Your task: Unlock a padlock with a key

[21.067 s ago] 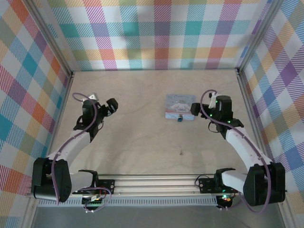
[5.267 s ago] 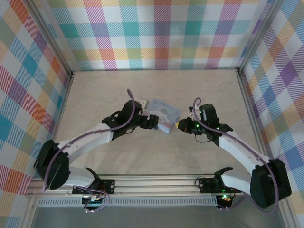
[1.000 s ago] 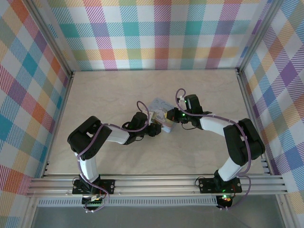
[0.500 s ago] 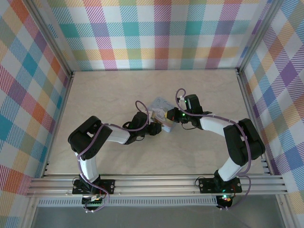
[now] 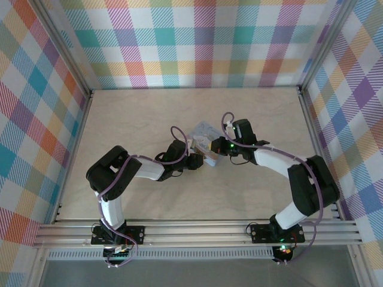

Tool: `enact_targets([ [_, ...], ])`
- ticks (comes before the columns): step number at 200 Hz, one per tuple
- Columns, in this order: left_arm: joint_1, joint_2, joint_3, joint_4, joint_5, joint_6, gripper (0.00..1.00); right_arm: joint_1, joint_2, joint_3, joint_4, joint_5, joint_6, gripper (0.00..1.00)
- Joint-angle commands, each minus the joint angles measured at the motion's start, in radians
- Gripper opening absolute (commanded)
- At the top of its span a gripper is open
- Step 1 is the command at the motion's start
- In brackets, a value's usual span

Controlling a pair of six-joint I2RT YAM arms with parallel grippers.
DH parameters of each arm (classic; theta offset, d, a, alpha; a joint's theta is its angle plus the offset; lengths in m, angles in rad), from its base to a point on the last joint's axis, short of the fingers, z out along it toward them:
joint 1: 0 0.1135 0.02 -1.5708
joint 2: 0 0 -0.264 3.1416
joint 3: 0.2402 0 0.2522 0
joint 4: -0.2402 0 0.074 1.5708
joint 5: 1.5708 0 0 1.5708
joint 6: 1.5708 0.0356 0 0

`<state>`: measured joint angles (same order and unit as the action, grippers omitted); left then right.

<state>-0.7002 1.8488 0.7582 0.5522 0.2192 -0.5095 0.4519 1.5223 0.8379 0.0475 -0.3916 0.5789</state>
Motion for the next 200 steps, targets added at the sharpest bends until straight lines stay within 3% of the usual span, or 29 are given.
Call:
enact_targets([
  [1,-0.012,-0.028,0.023,0.021,0.029,-0.019,0.24,0.005,-0.116,-0.031,-0.022,0.031,-0.055,0.03],
  [84,-0.012,-0.068,0.06,-0.059,0.114,-0.163,0.22,0.076,-0.408,-0.426,0.148,0.062,-0.071,0.03],
  [132,-0.012,-0.081,0.076,-0.11,0.141,-0.235,0.2,0.142,-0.367,-0.525,0.316,0.151,-0.091,0.03],
  [200,-0.014,-0.103,0.076,-0.159,0.156,-0.312,0.19,0.21,-0.202,-0.53,0.484,0.255,-0.132,0.03],
])
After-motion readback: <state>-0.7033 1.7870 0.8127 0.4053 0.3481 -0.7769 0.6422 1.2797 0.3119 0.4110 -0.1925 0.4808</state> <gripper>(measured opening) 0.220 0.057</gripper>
